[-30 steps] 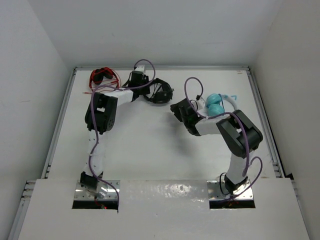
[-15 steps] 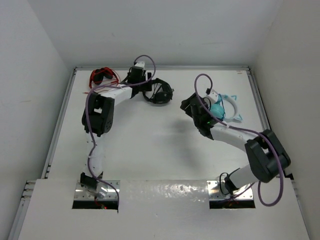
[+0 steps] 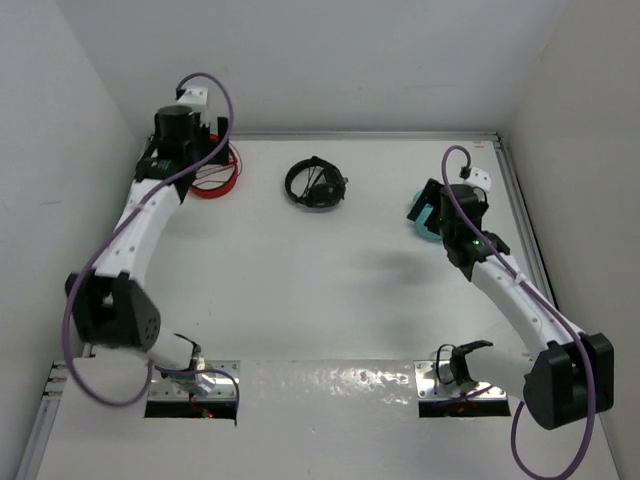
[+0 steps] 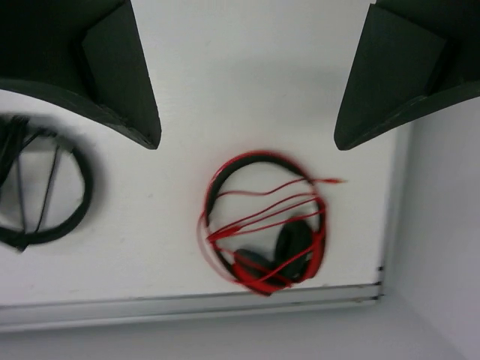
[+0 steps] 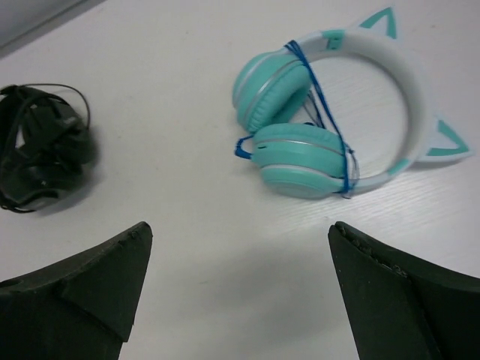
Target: Wrap the headphones
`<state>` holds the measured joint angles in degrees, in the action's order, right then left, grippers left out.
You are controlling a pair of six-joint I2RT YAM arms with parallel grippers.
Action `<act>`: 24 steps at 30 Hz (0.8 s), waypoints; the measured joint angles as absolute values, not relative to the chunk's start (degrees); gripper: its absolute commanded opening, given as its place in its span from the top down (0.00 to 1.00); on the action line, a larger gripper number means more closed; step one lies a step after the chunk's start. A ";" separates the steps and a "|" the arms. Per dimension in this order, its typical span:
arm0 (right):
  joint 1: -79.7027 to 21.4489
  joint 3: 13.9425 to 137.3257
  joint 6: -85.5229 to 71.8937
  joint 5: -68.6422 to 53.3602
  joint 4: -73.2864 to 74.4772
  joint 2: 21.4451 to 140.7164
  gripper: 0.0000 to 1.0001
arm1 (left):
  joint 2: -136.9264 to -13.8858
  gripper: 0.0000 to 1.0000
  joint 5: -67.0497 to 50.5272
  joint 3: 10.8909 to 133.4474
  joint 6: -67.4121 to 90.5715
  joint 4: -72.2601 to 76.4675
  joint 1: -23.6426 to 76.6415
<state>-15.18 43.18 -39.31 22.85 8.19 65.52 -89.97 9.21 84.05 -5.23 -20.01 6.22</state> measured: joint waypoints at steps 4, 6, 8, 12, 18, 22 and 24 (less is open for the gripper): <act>-13.58 43.46 -33.91 21.58 13.02 62.48 0.01 | -75.37 0.00 7.03 73.65 -12.95 -24.40 5.30; -13.58 42.72 -31.59 20.51 13.61 60.86 0.01 | -67.22 0.00 4.45 64.88 -17.37 -27.51 5.82; -13.63 40.69 -30.00 20.18 13.54 58.59 0.01 | -62.22 0.00 3.33 57.58 -19.84 -30.65 6.33; -13.63 34.52 -28.67 20.56 13.17 53.56 0.01 | -59.48 0.00 7.22 47.16 -19.62 -33.56 6.37; -13.61 27.81 -28.27 20.53 11.84 47.20 0.01 | -59.55 0.01 18.59 42.50 -15.88 -32.25 6.37; -13.61 27.57 -28.47 20.10 11.64 47.29 0.01 | -59.57 0.02 22.92 40.38 -13.58 -29.61 6.37; -13.61 27.77 -28.47 19.62 12.19 47.64 0.01 | -59.75 0.01 23.62 40.23 -13.08 -29.39 6.39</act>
<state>-13.61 27.77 -28.47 19.62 12.19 47.64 -59.75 23.62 40.23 -13.08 -29.39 6.39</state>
